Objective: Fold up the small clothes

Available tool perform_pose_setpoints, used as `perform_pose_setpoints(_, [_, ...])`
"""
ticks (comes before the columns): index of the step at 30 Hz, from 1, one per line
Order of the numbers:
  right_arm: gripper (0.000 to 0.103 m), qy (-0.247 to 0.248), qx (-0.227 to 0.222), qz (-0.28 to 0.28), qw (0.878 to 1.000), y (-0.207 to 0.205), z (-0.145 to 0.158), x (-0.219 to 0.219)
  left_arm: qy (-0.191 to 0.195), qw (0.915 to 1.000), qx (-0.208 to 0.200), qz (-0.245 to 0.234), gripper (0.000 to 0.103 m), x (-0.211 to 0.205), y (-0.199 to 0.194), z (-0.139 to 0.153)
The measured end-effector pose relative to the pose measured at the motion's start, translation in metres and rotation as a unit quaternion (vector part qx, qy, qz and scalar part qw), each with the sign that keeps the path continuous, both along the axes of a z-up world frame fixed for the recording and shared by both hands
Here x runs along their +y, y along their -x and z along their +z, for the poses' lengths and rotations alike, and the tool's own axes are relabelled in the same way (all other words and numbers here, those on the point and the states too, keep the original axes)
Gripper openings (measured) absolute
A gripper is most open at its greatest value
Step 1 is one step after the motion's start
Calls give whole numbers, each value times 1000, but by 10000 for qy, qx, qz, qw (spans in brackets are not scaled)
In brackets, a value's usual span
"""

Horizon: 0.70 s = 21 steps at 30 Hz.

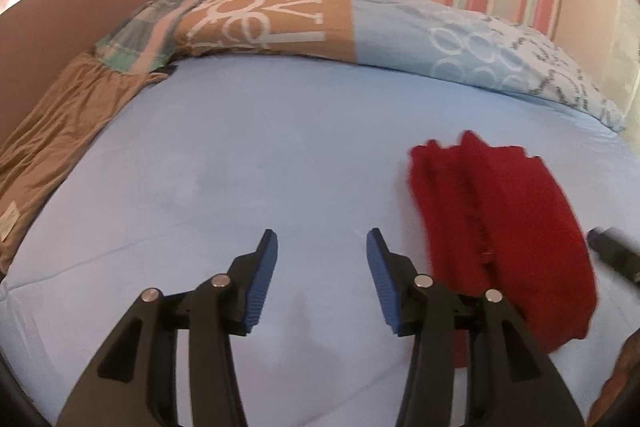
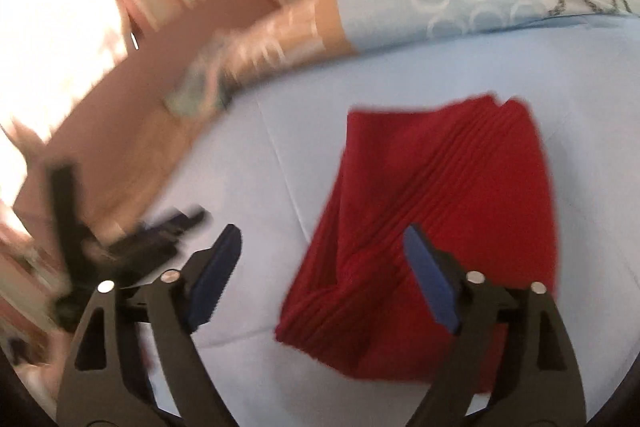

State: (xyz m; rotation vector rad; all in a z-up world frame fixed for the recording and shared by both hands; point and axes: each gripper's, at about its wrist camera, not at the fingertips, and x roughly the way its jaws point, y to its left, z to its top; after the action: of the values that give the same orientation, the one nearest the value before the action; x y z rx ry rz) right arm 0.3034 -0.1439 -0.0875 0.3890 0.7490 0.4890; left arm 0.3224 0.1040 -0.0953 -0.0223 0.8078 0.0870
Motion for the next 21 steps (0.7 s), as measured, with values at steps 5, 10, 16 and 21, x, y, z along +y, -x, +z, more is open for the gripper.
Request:
perform_pose_setpoints(5, [87, 158, -124, -197, 9996, 8, 11, -43, 230, 9992, 86, -314, 47, -41, -10, 1])
perform_pose_setpoints(10, [87, 141, -40, -353, 9993, 22, 3, -78, 482, 9960, 189, -734, 47, -84, -28, -7])
perform_pose_setpoints(16, [87, 392, -32, -359, 9986, 33, -14, -98, 240, 9944, 285, -992, 49, -116, -59, -21])
perform_pose_setpoints(21, [87, 288, -45, -274, 9992, 28, -21, -102, 214, 9969, 490, -578, 52, -105, -81, -34])
